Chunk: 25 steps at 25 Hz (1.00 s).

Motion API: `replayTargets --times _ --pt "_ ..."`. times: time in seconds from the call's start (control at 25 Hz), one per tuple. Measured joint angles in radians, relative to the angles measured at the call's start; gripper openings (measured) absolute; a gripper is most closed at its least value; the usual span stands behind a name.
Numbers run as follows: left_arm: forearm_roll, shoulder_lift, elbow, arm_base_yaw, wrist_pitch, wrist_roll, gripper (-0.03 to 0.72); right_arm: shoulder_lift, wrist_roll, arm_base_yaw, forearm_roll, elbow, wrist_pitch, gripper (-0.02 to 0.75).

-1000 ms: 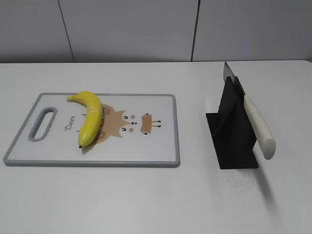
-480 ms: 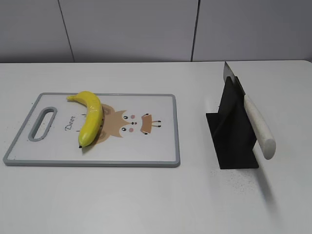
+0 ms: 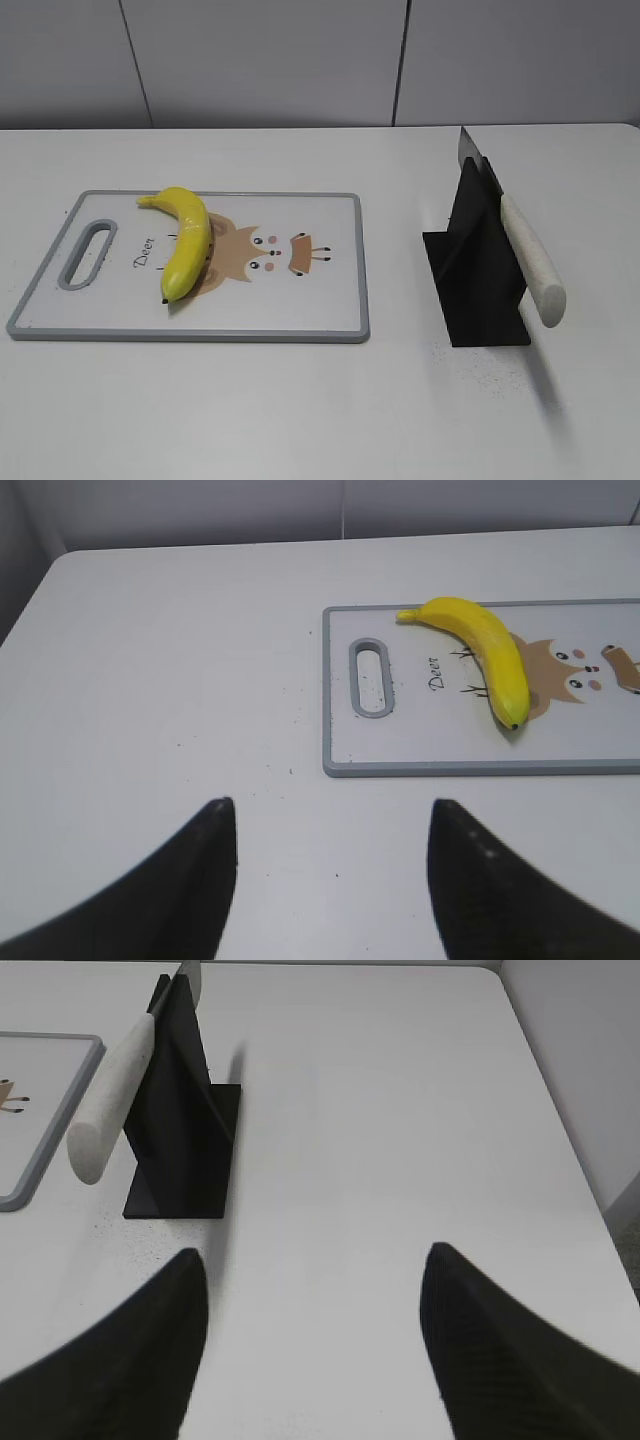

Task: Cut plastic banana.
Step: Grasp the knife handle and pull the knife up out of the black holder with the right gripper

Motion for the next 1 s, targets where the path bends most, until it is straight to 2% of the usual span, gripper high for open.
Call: replayTargets --times 0.28,0.6,1.0 --pt "-0.001 0.000 0.000 0.000 0.000 0.000 0.584 0.017 0.000 0.000 0.001 -0.008 -0.001 0.505" --pt "-0.001 0.000 0.000 0.000 0.000 0.000 0.584 0.221 0.000 0.000 0.002 -0.126 0.008 0.504" --pt "-0.001 0.000 0.000 0.000 0.000 0.000 0.584 0.573 0.000 0.000 0.007 -0.303 0.188 0.504"
